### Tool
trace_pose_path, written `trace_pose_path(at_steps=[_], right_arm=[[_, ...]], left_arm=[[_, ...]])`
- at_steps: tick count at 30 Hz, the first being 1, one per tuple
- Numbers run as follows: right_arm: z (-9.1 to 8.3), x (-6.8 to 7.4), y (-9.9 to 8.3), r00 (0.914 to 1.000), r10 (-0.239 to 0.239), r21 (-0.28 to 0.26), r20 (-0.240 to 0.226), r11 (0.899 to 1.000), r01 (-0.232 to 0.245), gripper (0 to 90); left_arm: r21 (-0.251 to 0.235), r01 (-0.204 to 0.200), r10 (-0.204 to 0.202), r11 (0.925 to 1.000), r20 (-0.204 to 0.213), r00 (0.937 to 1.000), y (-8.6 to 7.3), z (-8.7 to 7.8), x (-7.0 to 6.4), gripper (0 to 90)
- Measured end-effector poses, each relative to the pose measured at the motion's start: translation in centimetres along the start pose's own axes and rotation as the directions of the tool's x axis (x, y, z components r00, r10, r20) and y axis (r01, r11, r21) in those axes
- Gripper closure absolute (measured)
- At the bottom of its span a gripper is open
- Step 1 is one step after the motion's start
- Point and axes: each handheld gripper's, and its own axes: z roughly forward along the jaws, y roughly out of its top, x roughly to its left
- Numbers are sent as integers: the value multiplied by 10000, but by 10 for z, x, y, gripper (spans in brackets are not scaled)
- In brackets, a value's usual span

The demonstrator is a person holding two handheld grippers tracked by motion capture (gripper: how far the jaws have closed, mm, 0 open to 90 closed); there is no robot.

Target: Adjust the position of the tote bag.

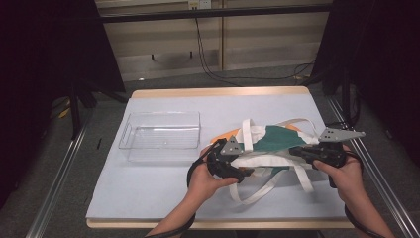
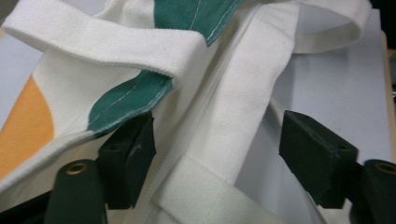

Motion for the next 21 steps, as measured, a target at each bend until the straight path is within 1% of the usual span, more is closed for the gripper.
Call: trace_pose_path(at_steps=[1,2,3,4,5,6,7,8,10,11,12,13,14,16,21], right_arm=[[0,0,0,10000,-1,-14,5,10000,1,900],[0,0,1,10000,7,-33,15,10000,-7,900],[0,1,1,10000,30,-35,4,10000,-30,900],[0,0,2,10000,40,-79,32,10000,-40,900],[0,0,2,10000,55,-105,-5,9999,-55,900],[0,1,3,10000,46,-125,-9,9999,-46,900],[0,1,4,10000,50,-119,10,9999,-50,900],[0,1,4,10000,36,-122,30,9999,-36,900],[0,1,5,10000,34,-139,19,9999,-33,900],[0,1,6,10000,23,-160,28,9999,-22,900],[-1,1,6,10000,20,-190,35,9998,-20,900],[-1,1,7,10000,38,-205,33,9998,-37,900],[-1,1,7,10000,45,-236,68,9997,-44,900],[-2,0,8,9999,55,-339,98,9994,-51,900],[-4,-1,13,9997,99,-486,222,9988,-88,900]], left_arm=[[44,47,-47,10000,-76,10000,-1,0,0,320],[106,-14,15,9999,-82,10000,-2,0,1,359],[242,45,-45,9997,1,10000,-2,1,2,373],[205,69,-69,9998,26,10000,-4,3,3,391],[245,165,-164,9996,-41,9999,-5,4,3,404],[297,100,-100,9995,7,9999,-6,5,4,413],[369,122,-122,9992,0,9999,-6,5,4,433],[332,111,-112,9994,23,9999,-7,6,4,448],[334,195,-196,9993,28,9998,-7,5,5,507],[330,178,-181,9993,88,9998,-7,5,6,523],[259,234,-235,9994,60,9997,-7,5,6,535],[305,219,-220,9993,43,9997,-7,4,6,543],[506,172,-174,9986,23,9998,-6,2,5,562],[383,126,-132,9992,149,9998,-7,2,5,584],[411,80,-93,9991,316,9995,-7,2,6,619]])
